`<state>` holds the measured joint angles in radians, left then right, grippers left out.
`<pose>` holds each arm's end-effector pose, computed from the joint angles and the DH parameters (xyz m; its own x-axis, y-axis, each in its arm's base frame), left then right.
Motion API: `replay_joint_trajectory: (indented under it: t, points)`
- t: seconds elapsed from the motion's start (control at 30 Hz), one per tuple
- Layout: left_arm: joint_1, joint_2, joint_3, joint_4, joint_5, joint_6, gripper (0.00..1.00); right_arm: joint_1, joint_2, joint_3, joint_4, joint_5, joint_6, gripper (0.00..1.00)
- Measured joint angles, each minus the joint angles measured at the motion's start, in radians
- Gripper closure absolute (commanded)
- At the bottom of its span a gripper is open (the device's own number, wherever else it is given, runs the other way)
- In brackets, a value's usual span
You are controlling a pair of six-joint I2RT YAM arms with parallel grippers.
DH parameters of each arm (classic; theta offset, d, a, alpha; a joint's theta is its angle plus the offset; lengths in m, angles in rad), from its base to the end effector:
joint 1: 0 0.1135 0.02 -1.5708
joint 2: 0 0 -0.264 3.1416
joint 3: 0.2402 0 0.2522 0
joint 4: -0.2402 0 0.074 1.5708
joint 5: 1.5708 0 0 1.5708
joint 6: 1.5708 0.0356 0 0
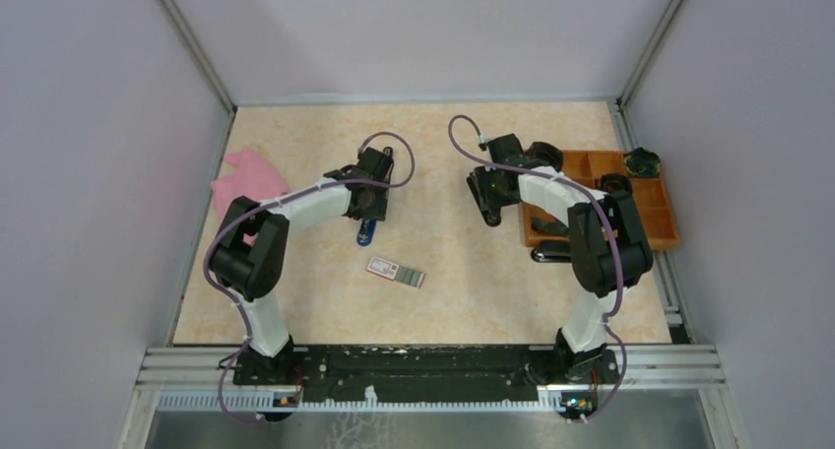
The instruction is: Load the staples into the stapler
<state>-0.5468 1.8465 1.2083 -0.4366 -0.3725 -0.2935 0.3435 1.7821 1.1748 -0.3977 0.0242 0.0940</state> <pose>0.3274 -0.1841 0.1755 -0.8164 0.1815 -0.5482 0.1046 0.9801 0.1687 0.3482 0.1236 0.1886 -0.8218 -0.1943 -0.5356 -0.2484 0.9682 0.0300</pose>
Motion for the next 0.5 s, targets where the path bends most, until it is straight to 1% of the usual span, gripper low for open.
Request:
replay_joint_trajectory:
  t: [0.1, 0.23, 0.4, 0.5]
  points:
    - [0.0, -0.04, -0.011, -0.016, 0.013, -0.008, 0.2, 0.0, 0.0, 0.0, -0.002, -0.016, 0.006, 0.69]
    - [0.0, -0.167, -0.044, -0.019, 0.061, -0.039, 0.14, 0.0, -0.001, 0.0, -0.002, -0.045, 0.037, 0.84]
    - [0.0, -0.324, -0.087, 0.002, 0.144, -0.097, 0.11, 0.01, -0.034, -0.02, 0.011, -0.09, 0.104, 0.94]
    - [0.0, -0.389, -0.128, 0.027, 0.209, -0.138, 0.1, 0.032, -0.082, -0.05, 0.017, -0.115, 0.143, 0.98]
